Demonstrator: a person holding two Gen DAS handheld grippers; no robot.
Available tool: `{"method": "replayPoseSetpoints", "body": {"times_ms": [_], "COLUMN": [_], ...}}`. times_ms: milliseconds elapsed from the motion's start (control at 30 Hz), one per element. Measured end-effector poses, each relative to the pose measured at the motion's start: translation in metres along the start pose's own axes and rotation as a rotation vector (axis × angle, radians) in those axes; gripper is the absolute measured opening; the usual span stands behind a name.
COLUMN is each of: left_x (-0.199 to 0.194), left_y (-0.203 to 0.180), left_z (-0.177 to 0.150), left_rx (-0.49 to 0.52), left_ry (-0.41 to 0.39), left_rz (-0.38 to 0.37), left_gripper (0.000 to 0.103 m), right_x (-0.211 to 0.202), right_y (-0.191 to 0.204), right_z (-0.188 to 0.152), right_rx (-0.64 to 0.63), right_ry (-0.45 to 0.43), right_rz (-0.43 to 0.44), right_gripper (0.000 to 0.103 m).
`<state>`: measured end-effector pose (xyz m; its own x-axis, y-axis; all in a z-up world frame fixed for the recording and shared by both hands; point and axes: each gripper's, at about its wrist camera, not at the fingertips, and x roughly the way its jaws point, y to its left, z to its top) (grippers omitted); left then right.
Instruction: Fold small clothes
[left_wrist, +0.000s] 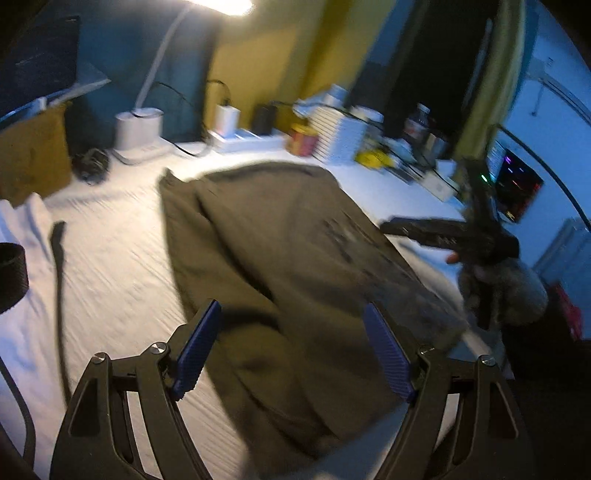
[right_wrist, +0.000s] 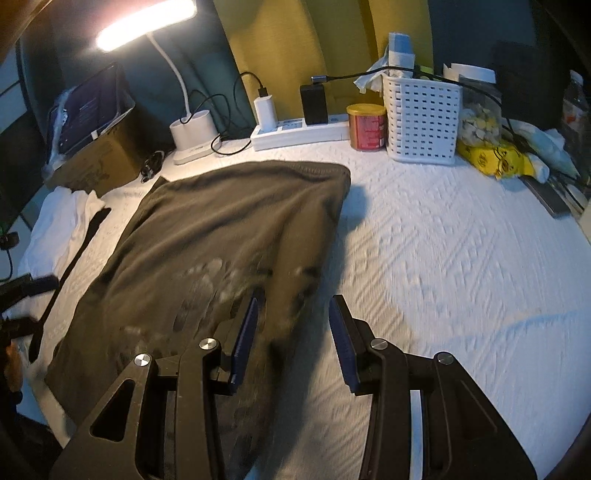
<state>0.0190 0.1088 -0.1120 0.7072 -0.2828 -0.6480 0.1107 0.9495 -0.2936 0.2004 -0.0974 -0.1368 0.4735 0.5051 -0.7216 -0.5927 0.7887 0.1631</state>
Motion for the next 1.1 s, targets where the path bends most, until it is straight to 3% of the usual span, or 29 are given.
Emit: {"method": "replayPoseSetpoints", "body": {"times_ms": [67, 333, 367, 400, 667, 1100], "left_x": [0.001, 0.009, 0.01, 0.011, -0.024, -0.019], "left_y": [-0.007, -0.018, -0.019, -0.021, -0.021, -0.011], "left_z": [-0.008, -0.039, -0.042, -0.044, -0.037, -0.051], "left_rx": [0.002, -0.015, -0.01, -0.002, 0.03, 0.02], "left_ry": [0.019, 0.106, 0.112, 0.122, 0.048, 0.087], "left_rz": [-0.025, -0.087, -0.091, -0.083, -0.048, -0.039], "left_gripper": [0.064, 0.044, 0.018, 0.002, 0.002, 0.002], "right_x": [-0.004, -0.021, -0.023, -0.026, -0.042, -0.056], "right_y": [0.0, 0.004, 0.004, 0.005, 0.019, 0.046], "right_z": [-0.005, -0.029, -0.031, -0.035, -0.057, -0.101], "right_rx": [0.004, 0.027, 0.03, 0.037, 0.03, 0.003], "right_ry": [0.0, -0.007, -0.009, -0.01, -0.011, 0.068], "right_rz": [-0.002, 0.001, 0.002, 0.006, 0.013, 0.074], "right_gripper": [0.043, 0.043, 0.043, 0.043, 0.043, 0.042]}}
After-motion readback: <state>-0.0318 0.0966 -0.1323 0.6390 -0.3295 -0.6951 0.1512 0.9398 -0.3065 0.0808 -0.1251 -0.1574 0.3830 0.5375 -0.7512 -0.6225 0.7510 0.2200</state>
